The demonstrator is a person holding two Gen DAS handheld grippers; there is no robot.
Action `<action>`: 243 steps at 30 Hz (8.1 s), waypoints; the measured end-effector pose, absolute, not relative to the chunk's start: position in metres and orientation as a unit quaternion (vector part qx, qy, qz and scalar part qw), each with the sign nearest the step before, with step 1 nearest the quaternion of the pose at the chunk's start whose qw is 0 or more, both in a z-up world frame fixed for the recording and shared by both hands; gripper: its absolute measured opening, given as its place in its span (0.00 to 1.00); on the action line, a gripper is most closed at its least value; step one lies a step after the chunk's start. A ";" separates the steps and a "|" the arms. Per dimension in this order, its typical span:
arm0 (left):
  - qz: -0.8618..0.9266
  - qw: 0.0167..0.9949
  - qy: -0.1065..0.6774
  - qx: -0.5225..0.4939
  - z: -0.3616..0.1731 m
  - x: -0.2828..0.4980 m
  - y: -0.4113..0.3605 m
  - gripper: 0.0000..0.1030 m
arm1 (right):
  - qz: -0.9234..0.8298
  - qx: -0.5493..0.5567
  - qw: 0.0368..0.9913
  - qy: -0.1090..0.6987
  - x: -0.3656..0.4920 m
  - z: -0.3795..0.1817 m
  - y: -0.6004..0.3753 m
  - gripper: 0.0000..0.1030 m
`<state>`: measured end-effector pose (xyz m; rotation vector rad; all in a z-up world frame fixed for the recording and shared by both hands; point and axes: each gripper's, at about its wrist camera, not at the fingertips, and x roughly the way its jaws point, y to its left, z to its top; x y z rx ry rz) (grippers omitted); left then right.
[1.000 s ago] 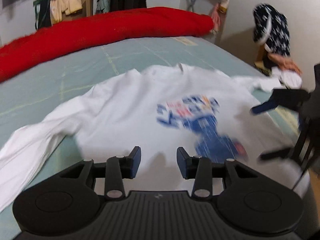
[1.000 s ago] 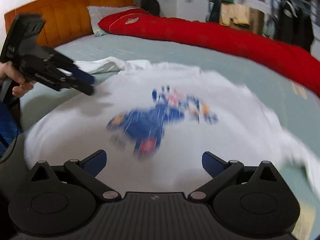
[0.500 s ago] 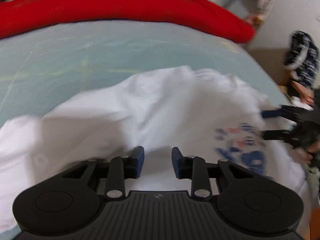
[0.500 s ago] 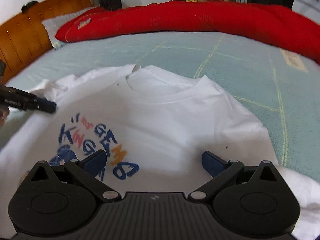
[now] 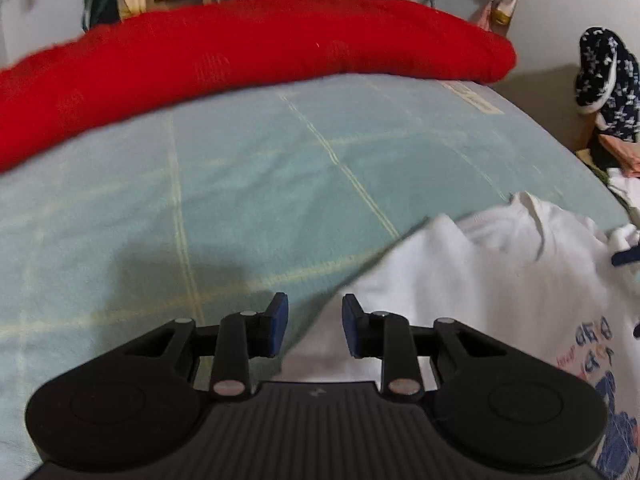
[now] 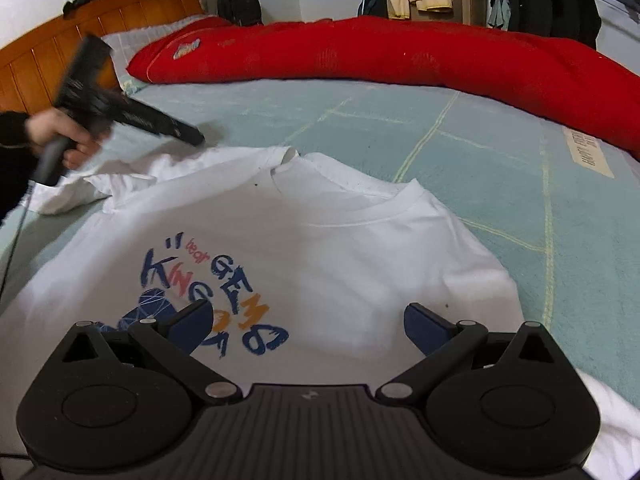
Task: Fold clothes
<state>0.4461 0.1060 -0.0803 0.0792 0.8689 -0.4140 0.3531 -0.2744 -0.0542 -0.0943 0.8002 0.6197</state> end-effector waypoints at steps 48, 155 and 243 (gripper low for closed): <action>-0.169 0.874 0.452 0.048 -0.086 0.447 0.109 0.16 | 0.177 0.004 0.905 0.388 0.433 -0.063 -0.349 0.78; -0.104 0.911 0.393 -0.065 -0.089 0.109 0.051 0.62 | 0.163 -0.022 0.911 0.378 0.186 -0.089 -0.224 1.00; 0.123 0.814 0.212 -0.527 -0.162 0.196 0.421 0.12 | 0.278 0.114 0.857 0.418 0.204 -0.058 -0.112 1.00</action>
